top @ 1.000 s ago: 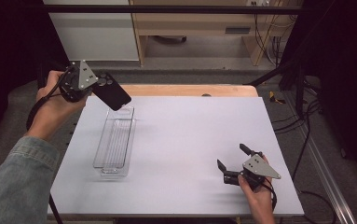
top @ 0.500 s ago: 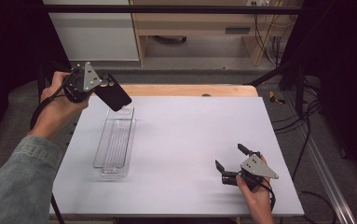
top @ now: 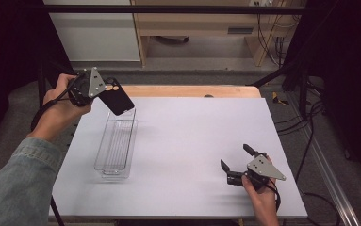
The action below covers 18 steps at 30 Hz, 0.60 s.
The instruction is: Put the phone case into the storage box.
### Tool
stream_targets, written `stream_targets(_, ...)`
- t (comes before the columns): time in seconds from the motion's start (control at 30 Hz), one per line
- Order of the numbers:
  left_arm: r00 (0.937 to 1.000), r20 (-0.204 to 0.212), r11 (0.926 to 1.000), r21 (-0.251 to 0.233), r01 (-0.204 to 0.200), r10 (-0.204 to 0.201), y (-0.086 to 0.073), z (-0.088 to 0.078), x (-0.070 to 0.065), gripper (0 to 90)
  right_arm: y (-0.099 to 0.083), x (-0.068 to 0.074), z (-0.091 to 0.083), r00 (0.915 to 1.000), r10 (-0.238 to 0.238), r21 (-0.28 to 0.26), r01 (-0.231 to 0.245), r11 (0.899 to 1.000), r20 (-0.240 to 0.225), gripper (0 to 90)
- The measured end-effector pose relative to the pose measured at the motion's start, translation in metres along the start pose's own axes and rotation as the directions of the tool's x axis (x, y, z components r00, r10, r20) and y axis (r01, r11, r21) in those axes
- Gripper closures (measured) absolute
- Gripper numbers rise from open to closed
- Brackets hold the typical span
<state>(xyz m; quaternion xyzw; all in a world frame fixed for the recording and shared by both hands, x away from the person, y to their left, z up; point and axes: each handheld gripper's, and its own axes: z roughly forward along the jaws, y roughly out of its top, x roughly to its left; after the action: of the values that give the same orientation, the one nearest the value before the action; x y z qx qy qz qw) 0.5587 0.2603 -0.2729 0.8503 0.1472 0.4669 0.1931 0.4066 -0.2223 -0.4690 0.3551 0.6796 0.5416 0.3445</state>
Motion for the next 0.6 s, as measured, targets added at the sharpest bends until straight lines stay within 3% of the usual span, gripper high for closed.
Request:
stream_targets(0.23, 0.9980, -0.003, 0.9979, 0.012, -0.064, 0.064, 0.003, -0.003, -0.007, 85.5, 0.000, -0.003, -0.001, 1.0000, 0.003, -0.001, -0.003, 1.000, 0.008, 3.2)
stream_targets(0.6, 0.9914, -0.010, 0.9910, 0.034, -0.130, 0.130, 0.006, -0.008, -0.018, 85.5, 0.000, -0.003, -0.001, 1.0000, 0.007, -0.002, -0.007, 1.000, 0.003, 3.1)
